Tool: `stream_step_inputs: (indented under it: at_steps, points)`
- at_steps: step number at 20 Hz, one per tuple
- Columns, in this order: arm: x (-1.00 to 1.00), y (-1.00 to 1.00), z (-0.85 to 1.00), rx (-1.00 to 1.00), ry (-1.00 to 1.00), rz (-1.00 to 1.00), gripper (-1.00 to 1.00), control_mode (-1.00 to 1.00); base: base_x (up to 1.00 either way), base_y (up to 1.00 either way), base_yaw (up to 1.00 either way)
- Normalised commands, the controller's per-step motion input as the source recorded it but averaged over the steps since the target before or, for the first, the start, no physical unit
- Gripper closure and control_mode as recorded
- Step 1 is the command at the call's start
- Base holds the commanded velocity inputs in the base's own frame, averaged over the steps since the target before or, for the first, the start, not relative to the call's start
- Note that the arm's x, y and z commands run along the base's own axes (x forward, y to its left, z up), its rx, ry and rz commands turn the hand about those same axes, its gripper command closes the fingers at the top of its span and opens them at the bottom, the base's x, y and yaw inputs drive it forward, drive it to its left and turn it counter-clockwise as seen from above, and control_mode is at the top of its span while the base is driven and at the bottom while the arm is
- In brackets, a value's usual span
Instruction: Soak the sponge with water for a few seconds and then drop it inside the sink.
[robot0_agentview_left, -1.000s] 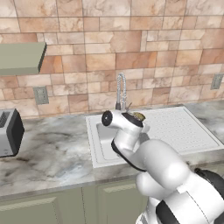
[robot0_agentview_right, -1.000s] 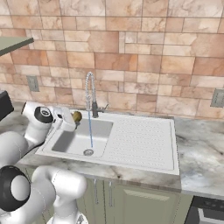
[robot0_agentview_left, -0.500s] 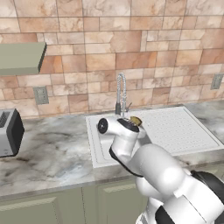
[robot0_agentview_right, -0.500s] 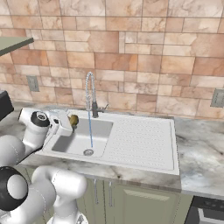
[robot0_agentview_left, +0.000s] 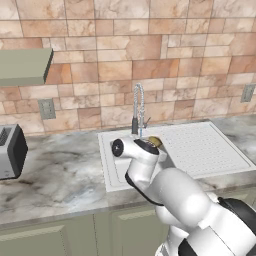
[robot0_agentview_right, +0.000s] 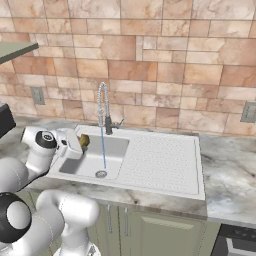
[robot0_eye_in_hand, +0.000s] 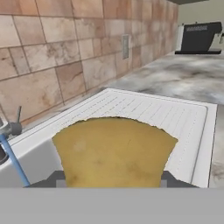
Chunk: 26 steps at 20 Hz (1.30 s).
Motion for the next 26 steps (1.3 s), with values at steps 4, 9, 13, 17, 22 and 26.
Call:
stream_step_inputs:
  at_steps: [4, 9, 13, 17, 22, 26]
  points:
    - [0.00, 0.00, -0.09, 0.05, 0.02, 0.00, 1.00, -1.00, 0.00, 0.00, 0.00]
    - [0.12, 0.00, -0.15, 0.09, 0.03, 0.00, 1.00, -1.00, 0.00, 0.00, 0.00]
    - [0.23, 0.00, -0.08, 0.06, 0.03, 0.00, 1.00, -1.00, 0.00, 0.00, 0.00]
    - [0.26, 0.00, 0.00, 0.00, 0.01, 0.00, 1.00, -1.00, 0.00, 0.00, 0.00]
    - [0.17, 0.12, 0.00, 0.00, 0.00, 0.00, 1.00, -1.00, 0.00, 0.00, 0.00]
    - [0.20, 0.02, -0.19, 0.00, 0.04, 0.00, 1.00, -1.00, 0.00, 0.00, 0.00]
